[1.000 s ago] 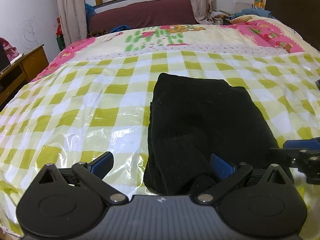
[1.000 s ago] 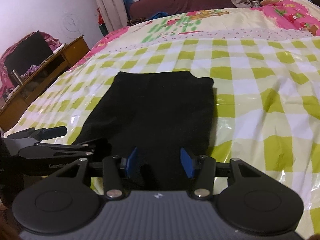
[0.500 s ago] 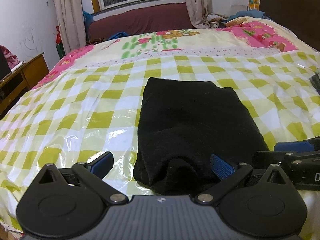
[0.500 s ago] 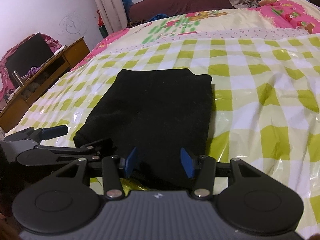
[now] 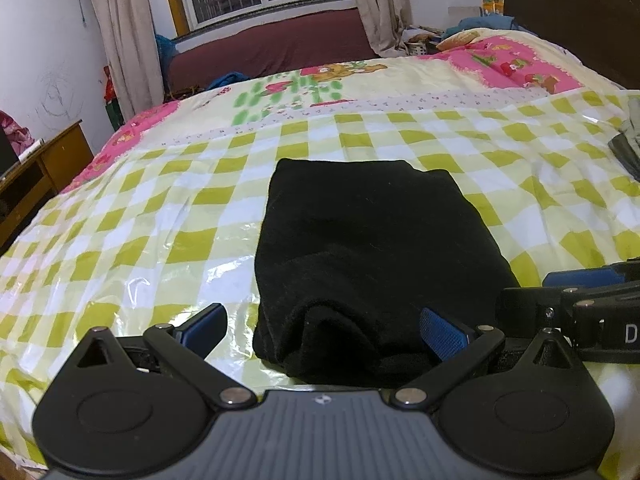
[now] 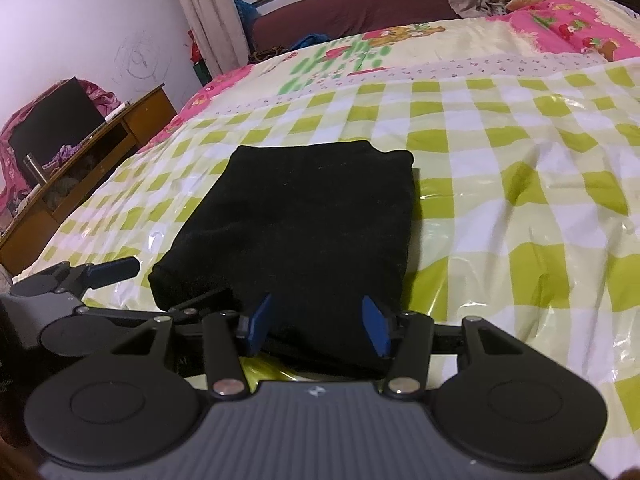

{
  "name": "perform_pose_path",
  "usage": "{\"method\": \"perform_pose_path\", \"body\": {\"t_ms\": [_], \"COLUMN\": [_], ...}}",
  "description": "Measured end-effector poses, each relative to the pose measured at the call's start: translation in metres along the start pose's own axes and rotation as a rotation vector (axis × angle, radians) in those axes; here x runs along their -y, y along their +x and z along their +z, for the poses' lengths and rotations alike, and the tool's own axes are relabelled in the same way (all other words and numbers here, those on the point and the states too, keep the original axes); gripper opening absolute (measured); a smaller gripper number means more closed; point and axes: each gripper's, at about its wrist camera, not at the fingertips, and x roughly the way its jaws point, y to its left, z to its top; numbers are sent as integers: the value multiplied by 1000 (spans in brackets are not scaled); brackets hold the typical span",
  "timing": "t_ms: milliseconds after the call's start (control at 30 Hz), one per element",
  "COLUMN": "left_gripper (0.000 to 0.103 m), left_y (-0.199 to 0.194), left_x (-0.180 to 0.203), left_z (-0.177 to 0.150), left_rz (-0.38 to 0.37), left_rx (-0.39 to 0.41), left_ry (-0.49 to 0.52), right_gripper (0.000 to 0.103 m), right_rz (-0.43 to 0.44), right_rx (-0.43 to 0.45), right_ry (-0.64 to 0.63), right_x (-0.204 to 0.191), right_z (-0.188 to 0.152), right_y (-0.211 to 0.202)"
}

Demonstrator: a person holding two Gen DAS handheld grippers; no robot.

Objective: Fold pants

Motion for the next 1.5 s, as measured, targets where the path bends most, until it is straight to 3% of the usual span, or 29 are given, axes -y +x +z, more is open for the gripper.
{"method": "perform_pose_path", "body": {"t_ms": [900,1500], "left_gripper": [103,103], "left_y": [1,-5], "left_x": [4,5], "left_z": [-6,-10], "left_rz": [-23,-13], "left_rx": [-52,-40], "left_ry": [-13,-13], "right_gripper": [52,52], "right_rz": [1,5], "right_rx": [-6,1], "right_ry": [23,25], "right_x": [2,1], "right_z": [-8,-11], "right_y": [-5,-7]}}
